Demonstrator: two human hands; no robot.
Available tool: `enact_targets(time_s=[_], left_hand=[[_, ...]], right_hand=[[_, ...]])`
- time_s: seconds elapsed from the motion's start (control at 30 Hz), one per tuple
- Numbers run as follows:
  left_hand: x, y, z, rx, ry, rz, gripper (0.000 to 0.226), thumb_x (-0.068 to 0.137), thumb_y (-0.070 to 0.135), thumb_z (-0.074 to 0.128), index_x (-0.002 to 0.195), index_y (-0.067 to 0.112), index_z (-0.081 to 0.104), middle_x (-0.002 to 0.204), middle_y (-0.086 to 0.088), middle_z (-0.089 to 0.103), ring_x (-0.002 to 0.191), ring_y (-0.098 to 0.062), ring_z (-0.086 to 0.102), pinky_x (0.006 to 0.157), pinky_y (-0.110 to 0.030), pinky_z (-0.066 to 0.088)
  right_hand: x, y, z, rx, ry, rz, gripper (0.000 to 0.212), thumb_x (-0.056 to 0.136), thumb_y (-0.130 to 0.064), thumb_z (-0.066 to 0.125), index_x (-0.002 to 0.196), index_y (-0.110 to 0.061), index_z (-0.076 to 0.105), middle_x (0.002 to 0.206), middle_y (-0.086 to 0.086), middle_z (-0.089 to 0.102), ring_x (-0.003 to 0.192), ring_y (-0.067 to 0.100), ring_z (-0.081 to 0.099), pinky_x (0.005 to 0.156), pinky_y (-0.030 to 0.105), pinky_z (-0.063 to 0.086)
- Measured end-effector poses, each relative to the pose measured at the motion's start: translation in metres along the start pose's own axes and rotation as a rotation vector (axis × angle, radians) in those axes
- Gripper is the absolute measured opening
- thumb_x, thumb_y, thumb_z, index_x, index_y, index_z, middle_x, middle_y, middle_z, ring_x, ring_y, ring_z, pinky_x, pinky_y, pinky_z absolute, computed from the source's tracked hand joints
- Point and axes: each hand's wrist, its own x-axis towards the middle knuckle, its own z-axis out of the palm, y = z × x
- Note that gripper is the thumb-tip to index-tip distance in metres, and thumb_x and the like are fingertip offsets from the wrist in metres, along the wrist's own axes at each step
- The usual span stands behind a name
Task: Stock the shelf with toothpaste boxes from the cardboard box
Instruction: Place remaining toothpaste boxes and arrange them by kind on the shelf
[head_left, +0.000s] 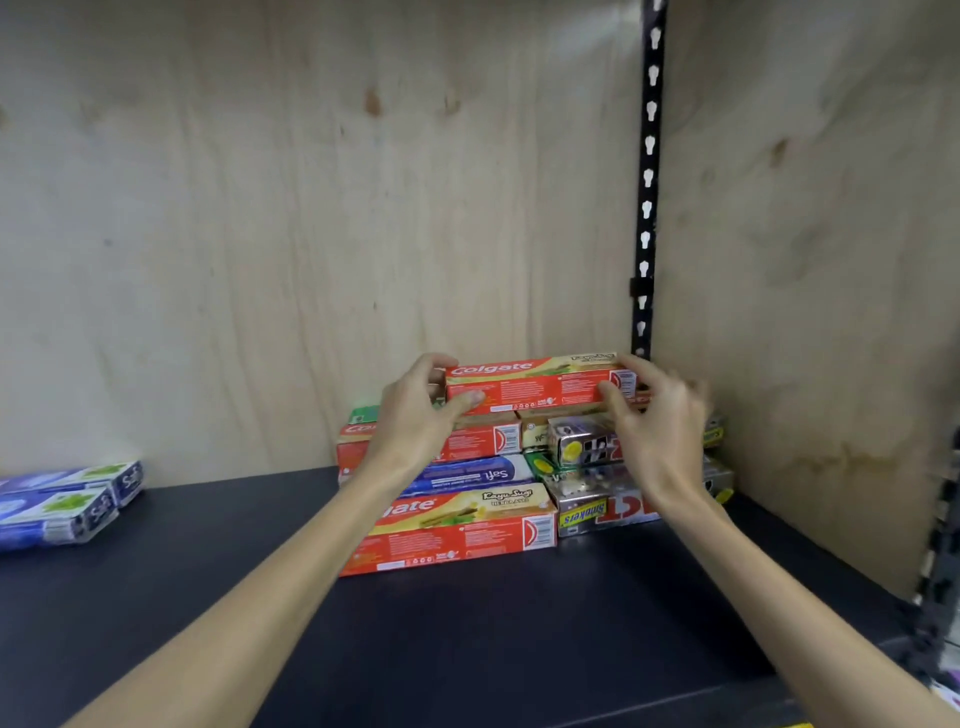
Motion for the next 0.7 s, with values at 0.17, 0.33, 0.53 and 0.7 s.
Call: enact_targets(time_s=[0.17,0.33,0.53,0.7], left_hand=[[0.028,0.001,0.029,0.094,-0.072,0.020,0.043,0.085,0.034,0.079,0.119,0.018,0.058,0.108,0.002,0.068,0.088,-0.009,0.066,0.074,-0.024,0.056],[0.042,-0.006,0.044,0.188,-0.093,-0.010,0.043,0.088,0.040,0.075,0.120,0.019,0.056,0.108,0.004,0.066,0.084,-0.010,0.066,0.072,-0.027,0.058],[0.039,-0.007,0.044,0.214,-0.133,0.010,0.058,0.087,0.040,0.077,0.134,0.018,0.053,0.126,-0.002,0.067,0.096,-0.014,0.066,0.083,-0.031,0.058],[0.021,-0.029,-0.010,0.325,-0.001,0.069,0.051,0.089,0.045,0.072,0.133,0.024,0.060,0.116,0.001,0.068,0.107,-0.017,0.065,0.096,-0.041,0.054]], right_hand=[[0.013,0.014,0.001,-0.084,-0.126,0.035,0.038,0.100,-0.041,0.059,0.135,-0.028,0.063,0.120,0.003,0.072,0.126,0.033,0.037,0.101,0.043,0.029],[0.018,0.019,0.006,-0.332,-0.222,-0.034,0.050,0.097,-0.059,0.049,0.137,-0.029,0.054,0.128,0.003,0.064,0.120,0.031,0.040,0.098,0.044,0.029],[0.020,0.029,0.012,-0.407,-0.204,-0.090,0.062,0.100,-0.063,0.034,0.149,-0.027,0.043,0.146,0.007,0.052,0.122,0.029,0.036,0.099,0.045,0.028],[0.000,0.005,0.015,-0.305,-0.042,-0.244,0.043,0.100,-0.054,0.050,0.128,-0.024,0.064,0.132,0.000,0.066,0.117,0.025,0.040,0.088,0.041,0.027]])
